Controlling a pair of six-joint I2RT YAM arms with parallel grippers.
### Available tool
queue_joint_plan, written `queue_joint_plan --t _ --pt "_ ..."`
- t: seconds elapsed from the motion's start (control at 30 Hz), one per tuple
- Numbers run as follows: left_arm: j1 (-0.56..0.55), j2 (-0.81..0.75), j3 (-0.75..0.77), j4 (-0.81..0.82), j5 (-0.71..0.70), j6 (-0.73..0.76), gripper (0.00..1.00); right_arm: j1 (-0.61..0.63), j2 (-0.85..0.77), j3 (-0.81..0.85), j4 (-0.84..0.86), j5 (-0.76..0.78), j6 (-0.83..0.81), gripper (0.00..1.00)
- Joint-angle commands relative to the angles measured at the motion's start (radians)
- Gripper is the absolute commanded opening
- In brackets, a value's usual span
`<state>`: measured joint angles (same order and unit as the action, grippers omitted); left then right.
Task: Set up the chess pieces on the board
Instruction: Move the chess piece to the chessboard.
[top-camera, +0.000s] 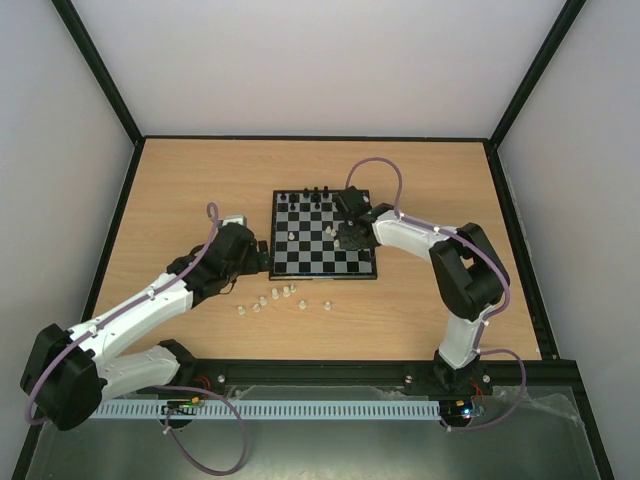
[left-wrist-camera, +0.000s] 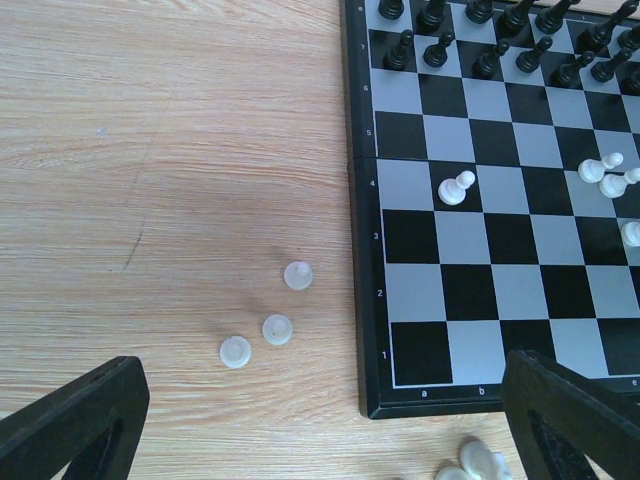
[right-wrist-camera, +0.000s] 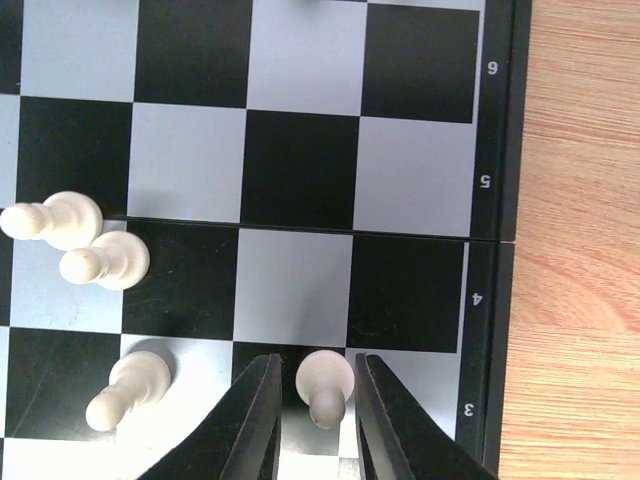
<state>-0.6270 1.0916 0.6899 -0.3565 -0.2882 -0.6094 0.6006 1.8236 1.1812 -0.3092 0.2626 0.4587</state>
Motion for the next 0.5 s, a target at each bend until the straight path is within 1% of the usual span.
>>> queue_joint_plan --t 0.0,0.2,0.47 --pt "0.007 -0.010 -0.002 0.006 0.002 0.007 1.00 -0.010 0.014 0.025 -0.025 0.025 0.005 0.19" --pt "0.007 -0.011 -0.011 0.019 0.018 0.006 1.00 -0.013 0.009 0.022 -0.029 0.026 0.004 0.10" --pt "0.006 -0.031 -0.032 0.034 0.042 0.002 1.00 -0.012 -0.058 -0.058 -0.042 0.030 0.024 0.06"
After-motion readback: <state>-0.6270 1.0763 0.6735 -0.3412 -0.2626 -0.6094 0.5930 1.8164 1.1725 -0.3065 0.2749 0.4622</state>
